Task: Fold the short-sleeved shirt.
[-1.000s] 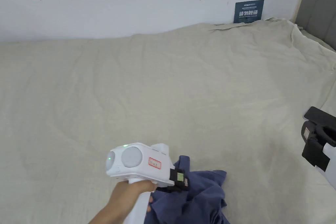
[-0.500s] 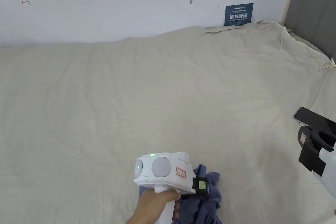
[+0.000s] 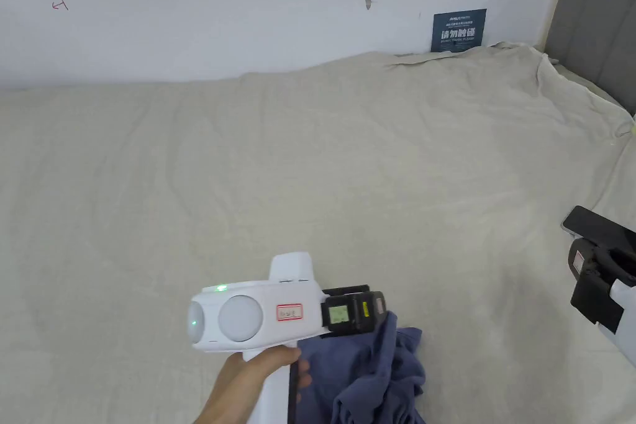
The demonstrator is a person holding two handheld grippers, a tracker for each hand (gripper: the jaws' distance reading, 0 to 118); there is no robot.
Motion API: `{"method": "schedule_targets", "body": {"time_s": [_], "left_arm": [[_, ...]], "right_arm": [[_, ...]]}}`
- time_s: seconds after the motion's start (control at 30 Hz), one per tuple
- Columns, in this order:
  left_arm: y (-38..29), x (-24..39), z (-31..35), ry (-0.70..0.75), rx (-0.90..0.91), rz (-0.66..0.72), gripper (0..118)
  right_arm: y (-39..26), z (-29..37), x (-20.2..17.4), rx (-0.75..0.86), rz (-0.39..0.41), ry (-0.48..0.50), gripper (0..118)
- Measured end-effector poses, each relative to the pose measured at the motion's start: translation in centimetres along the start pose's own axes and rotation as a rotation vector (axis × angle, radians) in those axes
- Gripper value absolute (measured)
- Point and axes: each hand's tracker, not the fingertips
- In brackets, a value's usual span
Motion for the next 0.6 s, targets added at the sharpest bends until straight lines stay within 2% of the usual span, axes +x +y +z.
{"method": "schedule_targets", "body": {"time_s": [0.07,0.1,0.13,0.17,0.23,0.3,0.4,0.5,0.6], "left_arm": [[-0.5,-1.4,0.7,0.064,0.052,-0.006,96],[-0.8,-1.9,0.9,0.089,0.075,-0.011,81],[-1.2,-2.4,1.0,0.117,0.098,-0.022,81],[-1.7,-2.9,1.1,0.152,0.114,-0.034,76],[-3.0,-3.8,0.9,0.155,0.133,-0.048,41],[-4.2,-4.2,0.4,0.148,0.121,-0.068,18],[-6.5,-4.1,-1.0,0.169,0.113,-0.119,3],[-8.9,-3.3,-2.7,0.197,0.102,-0.221,1],[-10.6,-2.4,-4.3,0.189,0.077,-0.235,1]], "right_arm": [[0.1,0.0,-0.1,-0.002,0.002,0.002,0],[0.1,0.0,-0.1,-0.003,0.003,0.003,0],[0.0,-0.1,-0.1,-0.004,0.004,0.003,0],[0.0,-0.1,-0.1,-0.006,0.004,0.004,0],[-0.1,-0.2,-0.1,-0.010,0.003,0.007,0],[-0.2,-0.2,-0.2,-0.014,0.003,0.006,0],[-0.4,-0.3,-0.1,-0.022,-0.002,0.008,0],[-0.6,-0.3,0.0,-0.027,-0.004,0.006,0],[-0.7,-0.1,0.1,-0.032,-0.006,0.004,0]]}}
